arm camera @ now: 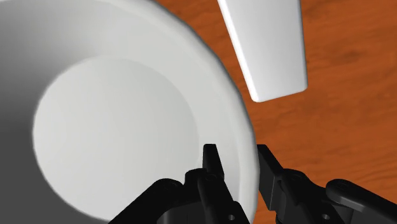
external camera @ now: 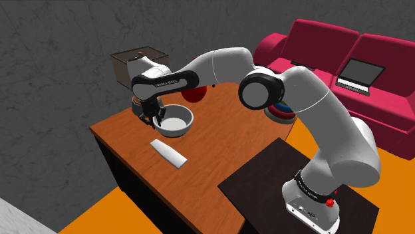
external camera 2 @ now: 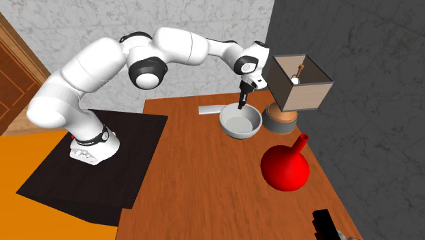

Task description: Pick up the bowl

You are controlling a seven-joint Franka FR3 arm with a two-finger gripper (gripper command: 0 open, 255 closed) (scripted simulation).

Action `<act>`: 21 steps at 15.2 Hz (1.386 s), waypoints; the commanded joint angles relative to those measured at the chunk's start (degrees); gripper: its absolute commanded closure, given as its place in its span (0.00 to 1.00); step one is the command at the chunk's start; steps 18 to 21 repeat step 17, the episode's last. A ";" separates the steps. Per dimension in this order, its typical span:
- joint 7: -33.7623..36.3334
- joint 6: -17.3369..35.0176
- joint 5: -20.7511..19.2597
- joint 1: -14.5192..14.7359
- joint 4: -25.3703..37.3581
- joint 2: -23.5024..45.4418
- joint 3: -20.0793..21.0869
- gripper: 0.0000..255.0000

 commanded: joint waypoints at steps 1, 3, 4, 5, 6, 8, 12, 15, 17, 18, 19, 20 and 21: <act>-0.03 -0.37 0.05 -0.04 -0.12 -0.47 0.06 1.00; -0.07 -1.30 0.15 -0.07 0.04 -1.25 0.15 1.00; -0.10 -1.78 0.21 -0.07 0.15 -1.62 0.19 1.00; -0.13 -2.31 0.26 -0.07 0.36 -1.94 0.23 1.00; -0.16 -2.82 0.31 -0.07 0.54 -2.28 0.27 1.00; -0.22 -3.88 0.41 -0.05 0.98 -2.90 0.35 1.00; -0.36 -6.14 0.59 0.03 2.21 -3.96 0.47 1.00; -0.49 -7.97 0.72 0.14 3.46 -4.58 0.54 1.00; -0.49 -8.06 0.73 0.14 3.51 -4.62 0.55 1.00; -0.49 -8.06 0.73 0.14 3.51 -4.62 0.55 1.00; -0.49 -8.06 0.73 0.14 3.51 -4.62 0.55 1.00; -0.49 -8.06 0.73 0.14 3.51 -4.62 0.55 1.00; -0.49 -8.06 0.73 0.14 3.51 -4.62 0.55 1.00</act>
